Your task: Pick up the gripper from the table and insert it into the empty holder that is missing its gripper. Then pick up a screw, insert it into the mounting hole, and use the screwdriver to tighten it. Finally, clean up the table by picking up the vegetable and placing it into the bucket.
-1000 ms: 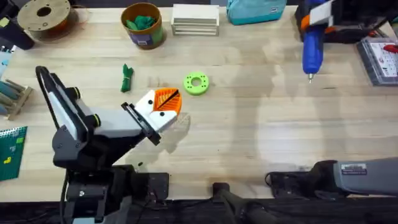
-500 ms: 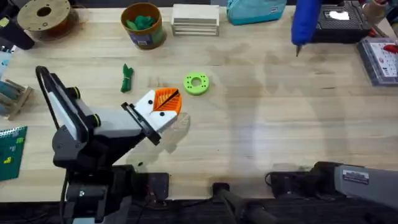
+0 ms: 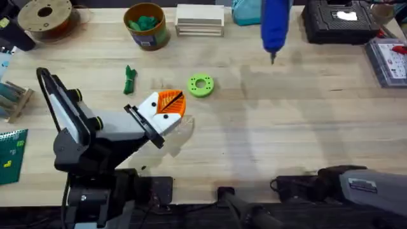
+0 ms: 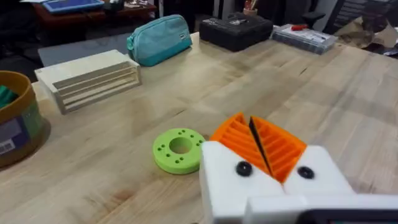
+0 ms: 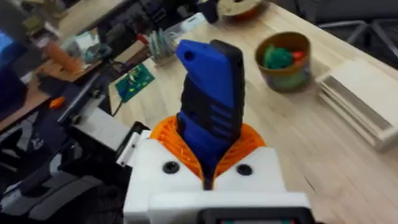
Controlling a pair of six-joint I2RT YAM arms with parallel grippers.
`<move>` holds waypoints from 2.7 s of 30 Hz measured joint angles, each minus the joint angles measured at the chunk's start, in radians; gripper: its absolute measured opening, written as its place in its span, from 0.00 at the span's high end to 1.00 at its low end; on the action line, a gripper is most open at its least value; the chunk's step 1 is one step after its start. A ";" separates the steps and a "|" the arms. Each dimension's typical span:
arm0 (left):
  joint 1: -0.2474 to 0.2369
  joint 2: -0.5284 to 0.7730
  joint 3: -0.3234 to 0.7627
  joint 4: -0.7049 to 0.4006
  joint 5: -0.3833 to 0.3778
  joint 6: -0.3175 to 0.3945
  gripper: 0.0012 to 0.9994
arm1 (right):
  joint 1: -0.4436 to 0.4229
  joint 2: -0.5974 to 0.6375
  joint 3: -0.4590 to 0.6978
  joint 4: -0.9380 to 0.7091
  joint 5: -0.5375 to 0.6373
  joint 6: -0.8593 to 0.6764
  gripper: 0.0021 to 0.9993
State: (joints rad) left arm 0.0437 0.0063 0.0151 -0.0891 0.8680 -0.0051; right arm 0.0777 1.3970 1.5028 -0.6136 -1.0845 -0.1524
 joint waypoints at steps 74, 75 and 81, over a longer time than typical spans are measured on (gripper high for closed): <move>0.000 0.000 0.000 0.000 0.000 0.000 1.00 | 0.631 0.197 -0.390 1.543 0.022 0.467 0.98; 0.000 0.000 0.000 0.000 0.000 0.000 1.00 | 0.631 0.197 -0.389 1.562 0.008 0.457 0.98; 0.000 0.000 0.000 0.000 0.000 0.000 1.00 | 0.642 0.197 -0.386 1.582 -0.049 0.408 0.98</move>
State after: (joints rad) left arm 0.0437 0.0063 0.0151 -0.0889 0.8680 -0.0051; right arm 0.7201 1.5944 1.1164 0.9683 -1.1332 0.2557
